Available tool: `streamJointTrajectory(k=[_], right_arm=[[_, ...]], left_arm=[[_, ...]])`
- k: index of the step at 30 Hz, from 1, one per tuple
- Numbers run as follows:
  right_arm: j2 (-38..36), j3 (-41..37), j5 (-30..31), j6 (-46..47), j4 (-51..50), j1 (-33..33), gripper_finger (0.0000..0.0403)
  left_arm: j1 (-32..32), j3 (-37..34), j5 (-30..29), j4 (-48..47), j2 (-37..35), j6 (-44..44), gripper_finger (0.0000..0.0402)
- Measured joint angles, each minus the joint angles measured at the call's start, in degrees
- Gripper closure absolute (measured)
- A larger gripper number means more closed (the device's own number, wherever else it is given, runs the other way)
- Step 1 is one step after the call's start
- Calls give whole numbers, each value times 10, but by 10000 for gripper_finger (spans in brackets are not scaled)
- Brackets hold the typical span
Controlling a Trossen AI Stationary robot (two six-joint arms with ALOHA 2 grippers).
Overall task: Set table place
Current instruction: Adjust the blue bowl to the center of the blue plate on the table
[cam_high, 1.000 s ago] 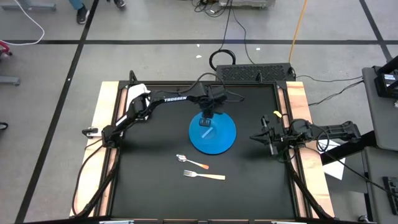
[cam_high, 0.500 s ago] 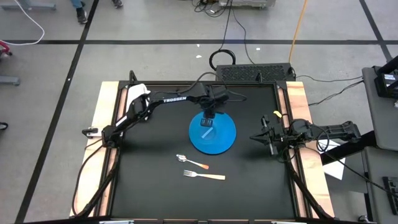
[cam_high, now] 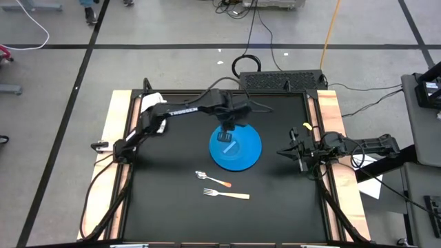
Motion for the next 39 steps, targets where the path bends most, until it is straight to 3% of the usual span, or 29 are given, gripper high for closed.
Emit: streamJointTrajectory(k=[12, 18, 22, 27, 33, 39], right_arm=[[1, 0, 0, 9, 0, 0, 403], [1, 0, 0, 8, -1, 0, 403], [1, 0, 0, 8, 0, 0, 403], [1, 0, 0, 9, 0, 0, 403], [1, 0, 0, 9, 1, 0, 403], [1, 0, 0, 22, 0, 0, 403]], left_arm=[[-54, 0, -22, -19, -187, -40, 400], [-105, -40, 4, -5, -284, -61, 400], [-148, -102, -60, 9, -353, -75, 401], [-190, -226, -86, 107, -461, -105, 401], [-229, -476, -122, 331, -586, -70, 401], [-206, -698, -71, 557, -697, -38, 401]])
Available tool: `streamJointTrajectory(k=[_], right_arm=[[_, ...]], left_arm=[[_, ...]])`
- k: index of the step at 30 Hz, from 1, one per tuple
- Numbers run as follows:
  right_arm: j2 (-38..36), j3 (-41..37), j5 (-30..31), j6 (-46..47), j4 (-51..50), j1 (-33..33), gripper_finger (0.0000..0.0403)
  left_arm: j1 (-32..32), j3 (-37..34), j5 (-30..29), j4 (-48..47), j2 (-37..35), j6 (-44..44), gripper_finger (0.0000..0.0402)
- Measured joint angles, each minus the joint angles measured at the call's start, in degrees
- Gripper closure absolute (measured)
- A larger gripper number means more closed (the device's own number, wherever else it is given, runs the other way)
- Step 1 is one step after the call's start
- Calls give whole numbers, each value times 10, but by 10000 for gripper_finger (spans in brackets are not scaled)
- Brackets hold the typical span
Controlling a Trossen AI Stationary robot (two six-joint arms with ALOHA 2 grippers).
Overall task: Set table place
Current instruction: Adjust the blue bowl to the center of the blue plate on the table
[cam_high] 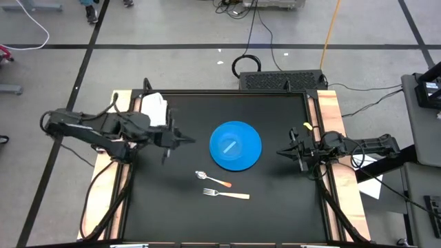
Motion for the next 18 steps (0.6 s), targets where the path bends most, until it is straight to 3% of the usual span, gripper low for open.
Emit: streamJointTrajectory(k=[12, 18], right_arm=[[0, 0, 0, -3, 0, 0, 403], [0, 0, 0, -6, 0, 0, 403]], left_arm=[[39, -298, 1, 293, -180, -42, 401], [38, -403, -6, 395, -215, -89, 402]])
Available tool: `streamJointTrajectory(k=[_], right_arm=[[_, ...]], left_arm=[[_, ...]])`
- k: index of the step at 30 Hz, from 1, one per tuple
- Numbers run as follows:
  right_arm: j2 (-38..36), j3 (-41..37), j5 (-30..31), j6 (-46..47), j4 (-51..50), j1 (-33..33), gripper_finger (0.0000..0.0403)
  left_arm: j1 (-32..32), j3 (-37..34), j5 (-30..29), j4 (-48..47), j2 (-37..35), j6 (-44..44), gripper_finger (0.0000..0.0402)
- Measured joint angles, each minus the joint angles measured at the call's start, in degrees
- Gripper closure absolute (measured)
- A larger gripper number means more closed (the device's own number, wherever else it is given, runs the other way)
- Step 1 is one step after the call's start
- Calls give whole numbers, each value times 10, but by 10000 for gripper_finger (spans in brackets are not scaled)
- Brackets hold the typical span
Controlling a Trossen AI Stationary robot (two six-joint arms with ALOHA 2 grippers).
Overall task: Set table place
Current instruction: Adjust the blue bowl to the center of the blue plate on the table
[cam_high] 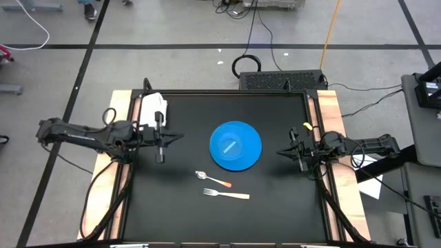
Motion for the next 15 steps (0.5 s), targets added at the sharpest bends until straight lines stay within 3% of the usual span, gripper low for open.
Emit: streamJointTrajectory(k=[9, 15], right_arm=[[0, 0, 0, 9, 0, 0, 403], [0, 0, 0, 3, 0, 0, 403]], left_arm=[[-54, -94, -113, 82, -78, 52, 402], [-56, -108, -120, -31, -169, 33, 401]])
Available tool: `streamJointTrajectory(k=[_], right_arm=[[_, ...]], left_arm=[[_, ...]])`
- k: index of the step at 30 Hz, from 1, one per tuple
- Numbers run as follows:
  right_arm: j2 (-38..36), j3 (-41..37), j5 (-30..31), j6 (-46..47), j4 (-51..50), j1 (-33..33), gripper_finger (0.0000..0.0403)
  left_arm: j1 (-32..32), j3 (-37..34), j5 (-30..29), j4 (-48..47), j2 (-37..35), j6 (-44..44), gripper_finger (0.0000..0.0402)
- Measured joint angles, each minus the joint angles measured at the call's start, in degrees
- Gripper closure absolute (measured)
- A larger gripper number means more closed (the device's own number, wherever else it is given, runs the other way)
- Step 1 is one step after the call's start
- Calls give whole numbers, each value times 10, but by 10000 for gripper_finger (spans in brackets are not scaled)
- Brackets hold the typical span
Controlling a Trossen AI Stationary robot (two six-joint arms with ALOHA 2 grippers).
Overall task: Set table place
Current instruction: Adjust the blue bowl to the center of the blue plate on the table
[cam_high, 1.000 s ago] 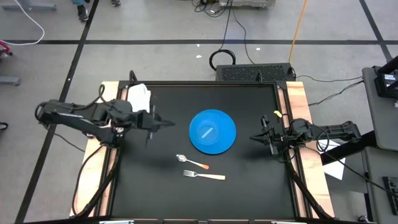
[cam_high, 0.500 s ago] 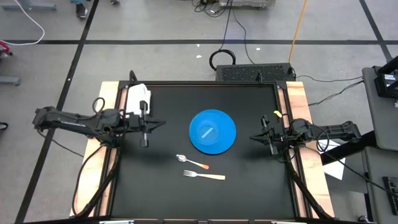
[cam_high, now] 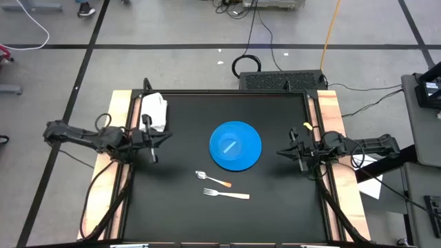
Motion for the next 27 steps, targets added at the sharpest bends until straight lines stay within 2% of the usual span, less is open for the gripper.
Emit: streamJointTrajectory(k=[6, 9, 15, 17, 21, 27], right_arm=[[0, 0, 0, -9, 1, 0, 403], [0, 0, 0, -7, 2, 0, 403], [0, 0, 0, -1, 5, 0, 403], [0, 0, 0, -6, 5, 0, 403], [0, 0, 0, -7, -4, 0, 403], [0, 0, 0, -14, 0, 0, 403]], left_arm=[[27, 0, 68, -30, -13, 9, 402], [58, 0, 62, -43, -11, 12, 402], [142, 0, 63, -53, -12, -38, 402], [164, -2, 82, -66, -12, -57, 402], [175, -45, 161, -44, -14, -52, 402], [176, -116, 153, 53, -32, -70, 402]])
